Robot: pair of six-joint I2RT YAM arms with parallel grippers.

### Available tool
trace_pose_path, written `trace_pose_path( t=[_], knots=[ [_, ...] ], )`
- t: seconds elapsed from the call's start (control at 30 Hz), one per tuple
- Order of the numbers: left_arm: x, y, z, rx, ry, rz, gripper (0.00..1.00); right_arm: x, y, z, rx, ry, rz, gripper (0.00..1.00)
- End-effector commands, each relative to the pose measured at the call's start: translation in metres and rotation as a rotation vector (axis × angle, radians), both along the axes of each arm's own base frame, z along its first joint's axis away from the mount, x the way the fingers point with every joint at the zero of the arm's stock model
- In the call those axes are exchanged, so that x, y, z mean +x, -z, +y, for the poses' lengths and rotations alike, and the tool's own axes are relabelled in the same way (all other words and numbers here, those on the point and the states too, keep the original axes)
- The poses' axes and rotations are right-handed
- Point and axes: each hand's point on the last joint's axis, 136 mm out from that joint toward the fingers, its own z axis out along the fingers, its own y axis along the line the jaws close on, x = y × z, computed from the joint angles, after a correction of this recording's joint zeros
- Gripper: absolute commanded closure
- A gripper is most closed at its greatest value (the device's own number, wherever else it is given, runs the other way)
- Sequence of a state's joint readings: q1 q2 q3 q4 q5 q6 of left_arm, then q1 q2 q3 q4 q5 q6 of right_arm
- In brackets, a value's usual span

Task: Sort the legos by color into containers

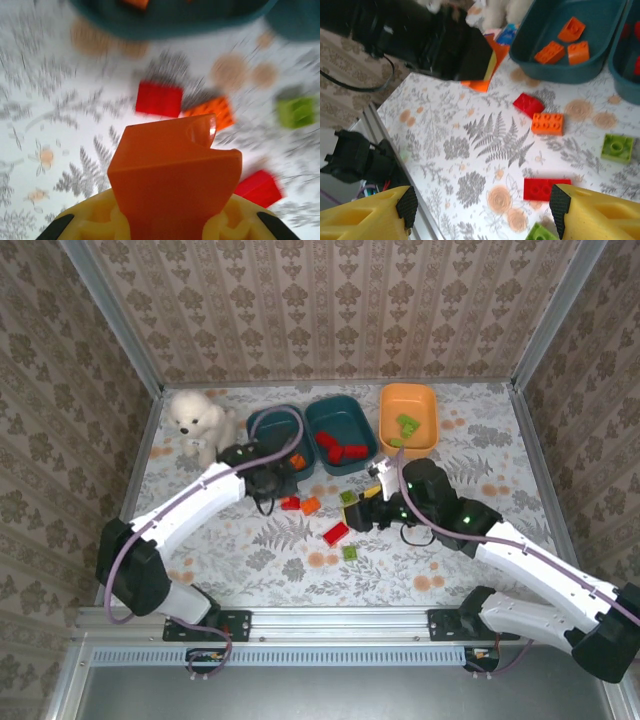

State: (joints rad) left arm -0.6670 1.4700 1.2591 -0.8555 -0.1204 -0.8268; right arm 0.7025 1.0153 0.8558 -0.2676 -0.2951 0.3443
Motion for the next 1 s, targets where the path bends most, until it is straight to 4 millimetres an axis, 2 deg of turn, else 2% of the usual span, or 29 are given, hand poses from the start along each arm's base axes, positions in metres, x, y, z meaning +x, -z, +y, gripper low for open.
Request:
trace_pose_path(
  t=[0.0, 0.13, 0.2, 0.3, 0.33, 0.4, 0.5, 0.63, 0.87, 0.97],
  knots=[
    [0.034, -0.006, 0.008, 0.04, 0.052, -0.016, 0.86, 0.025, -0.019, -0.003, 0.001, 0.079, -0.043, 0.27],
    [0.091, -0.007, 0.001, 0.015, 0.066, -0.068, 0.86, 0.047, -0.022, -0.001, 0.001, 0.122, -0.025, 0.27],
    [0.122, -0.004, -0.009, -0.027, 0.079, -0.099, 0.86, 0.057, -0.023, 0.001, 0.004, 0.131, -0.005, 0.27],
    [0.158, 0.003, -0.026, -0.059, 0.102, -0.124, 0.86, 0.067, -0.025, 0.004, 0.001, 0.14, 0.003, 0.27],
    [0.173, 0.01, -0.019, -0.057, 0.084, -0.12, 0.86, 0.07, -0.026, 0.004, 0.002, 0.142, 0.003, 0.27],
    [0.196, 0.018, -0.024, -0.072, 0.088, -0.126, 0.86, 0.074, -0.028, 0.004, 0.007, 0.152, 0.004, 0.27],
    [0.22, 0.036, -0.029, -0.088, 0.084, -0.092, 0.87, 0.078, -0.029, 0.001, 0.012, 0.168, 0.011, 0.27],
    [0.233, 0.06, -0.031, -0.088, 0.069, -0.033, 0.88, 0.078, -0.025, -0.003, 0.003, 0.185, 0.021, 0.27],
    [0.226, 0.088, -0.025, -0.077, 0.019, 0.043, 0.89, 0.078, -0.016, -0.008, -0.007, 0.213, 0.041, 0.27],
    [0.223, 0.097, -0.03, -0.104, 0.028, 0.059, 0.89, 0.079, -0.014, -0.007, -0.01, 0.214, 0.045, 0.27]
  ],
)
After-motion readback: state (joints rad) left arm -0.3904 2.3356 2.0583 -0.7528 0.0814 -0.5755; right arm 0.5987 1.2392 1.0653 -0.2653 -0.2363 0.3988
